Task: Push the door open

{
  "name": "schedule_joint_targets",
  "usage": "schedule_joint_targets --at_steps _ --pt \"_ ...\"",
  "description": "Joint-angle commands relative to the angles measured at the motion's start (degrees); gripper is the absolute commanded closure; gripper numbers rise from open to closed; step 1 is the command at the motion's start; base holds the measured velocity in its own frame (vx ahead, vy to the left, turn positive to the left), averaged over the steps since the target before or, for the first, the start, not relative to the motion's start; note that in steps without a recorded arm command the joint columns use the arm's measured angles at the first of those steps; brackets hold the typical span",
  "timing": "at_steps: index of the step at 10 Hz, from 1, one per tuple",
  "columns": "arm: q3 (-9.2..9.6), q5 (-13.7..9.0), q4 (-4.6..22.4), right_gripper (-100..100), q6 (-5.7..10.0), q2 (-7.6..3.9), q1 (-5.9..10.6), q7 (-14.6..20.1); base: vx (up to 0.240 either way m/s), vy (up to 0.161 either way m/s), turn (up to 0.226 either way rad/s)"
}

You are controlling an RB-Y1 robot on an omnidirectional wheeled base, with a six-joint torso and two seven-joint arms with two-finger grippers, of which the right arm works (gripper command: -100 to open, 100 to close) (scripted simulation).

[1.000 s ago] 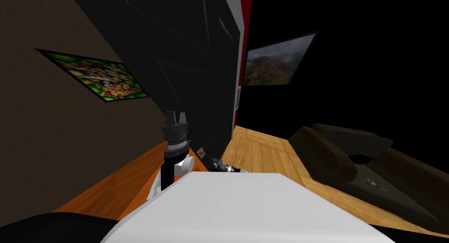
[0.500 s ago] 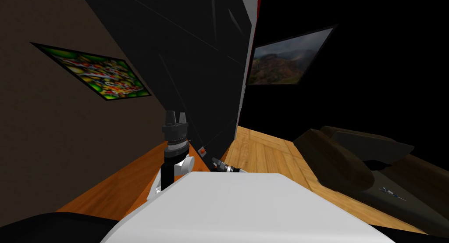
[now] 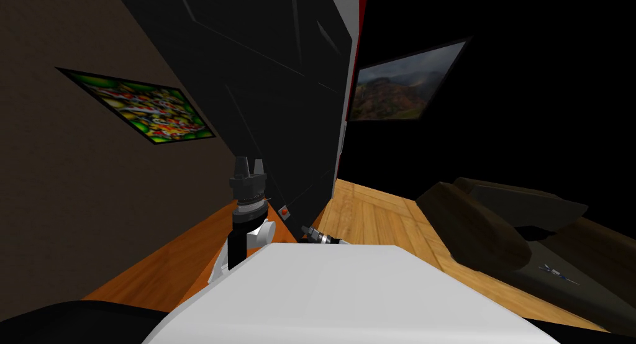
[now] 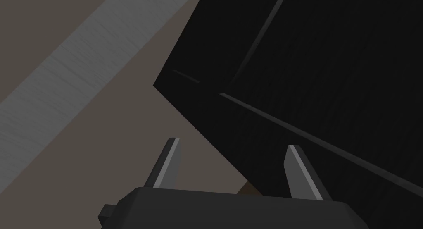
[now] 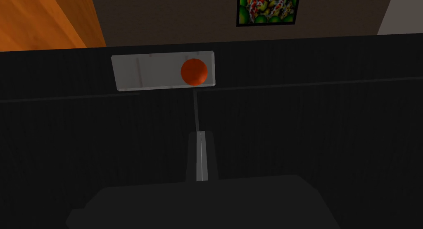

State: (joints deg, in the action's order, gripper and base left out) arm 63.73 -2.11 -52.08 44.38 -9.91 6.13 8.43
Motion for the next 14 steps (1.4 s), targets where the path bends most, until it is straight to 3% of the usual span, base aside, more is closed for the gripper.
schedule_joint_targets --at_steps 1,2,8,9,14 --pt "0.00 0.0 0.0 100 0.00 0.01 0.00 0.0 0.000 0.000 0.000" --pt "-1.58 -0.2 0.5 -100 -0.20 0.61 -0.19 -0.5 -0.038 0.054 -0.079" --pt "-8.94 -1.0 3.0 -100 -1.11 3.45 -1.06 -3.0 -0.102 0.116 -0.087" --pt "-8.17 -0.9 2.0 -100 -1.28 2.83 -1.18 -2.7 -0.039 0.039 -0.015" --pt "-9.14 -0.7 3.1 -100 -1.13 3.68 -1.09 -3.3 0.095 0.133 0.027"
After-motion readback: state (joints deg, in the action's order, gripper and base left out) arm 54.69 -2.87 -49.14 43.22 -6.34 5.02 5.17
